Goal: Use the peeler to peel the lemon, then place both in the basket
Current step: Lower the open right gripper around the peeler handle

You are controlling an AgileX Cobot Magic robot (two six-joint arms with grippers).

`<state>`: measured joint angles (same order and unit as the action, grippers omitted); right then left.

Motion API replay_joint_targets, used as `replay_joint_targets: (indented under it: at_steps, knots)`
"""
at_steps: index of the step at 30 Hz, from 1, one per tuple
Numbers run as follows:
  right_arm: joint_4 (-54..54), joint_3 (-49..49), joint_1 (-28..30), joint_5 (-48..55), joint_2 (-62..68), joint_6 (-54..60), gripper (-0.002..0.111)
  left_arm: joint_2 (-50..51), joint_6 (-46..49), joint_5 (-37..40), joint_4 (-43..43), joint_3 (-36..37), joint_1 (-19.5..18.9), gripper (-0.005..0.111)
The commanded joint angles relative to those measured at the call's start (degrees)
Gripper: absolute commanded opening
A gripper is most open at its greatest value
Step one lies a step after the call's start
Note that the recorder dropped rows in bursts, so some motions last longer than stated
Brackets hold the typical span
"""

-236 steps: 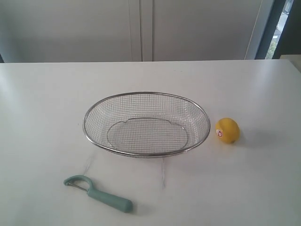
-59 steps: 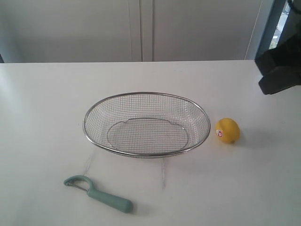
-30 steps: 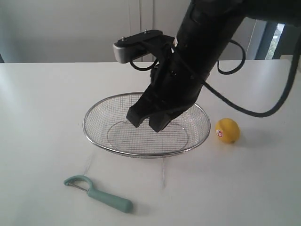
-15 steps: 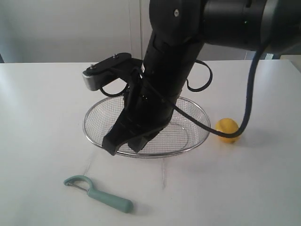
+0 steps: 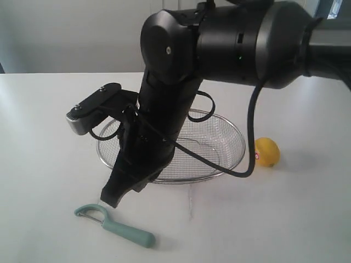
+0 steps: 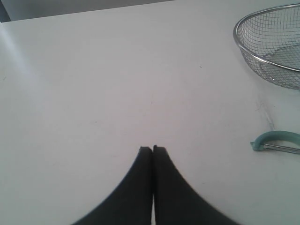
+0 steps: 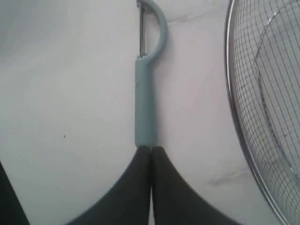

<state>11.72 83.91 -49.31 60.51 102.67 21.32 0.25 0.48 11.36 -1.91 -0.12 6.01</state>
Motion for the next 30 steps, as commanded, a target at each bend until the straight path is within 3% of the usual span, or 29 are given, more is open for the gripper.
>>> replay_joint_targets:
  at_steps: [1,16,30]
  knots:
    - [0.48,0.81,-0.91,-1.07,1.55,3.62,0.000,-0.25,0.04,-0.17,-0.32,0.12,0.47,0.000]
    - [1.12,9.37,-4.79,0.25,9.75,7.17,0.000,-0.25,0.04,-0.17,-0.32,0.12,0.47,0.000]
    - [-0.15,10.10,-4.90,5.40,12.87,7.17,0.000,-0.25,0.04,-0.17,-0.32,0.12,0.47,0.000]
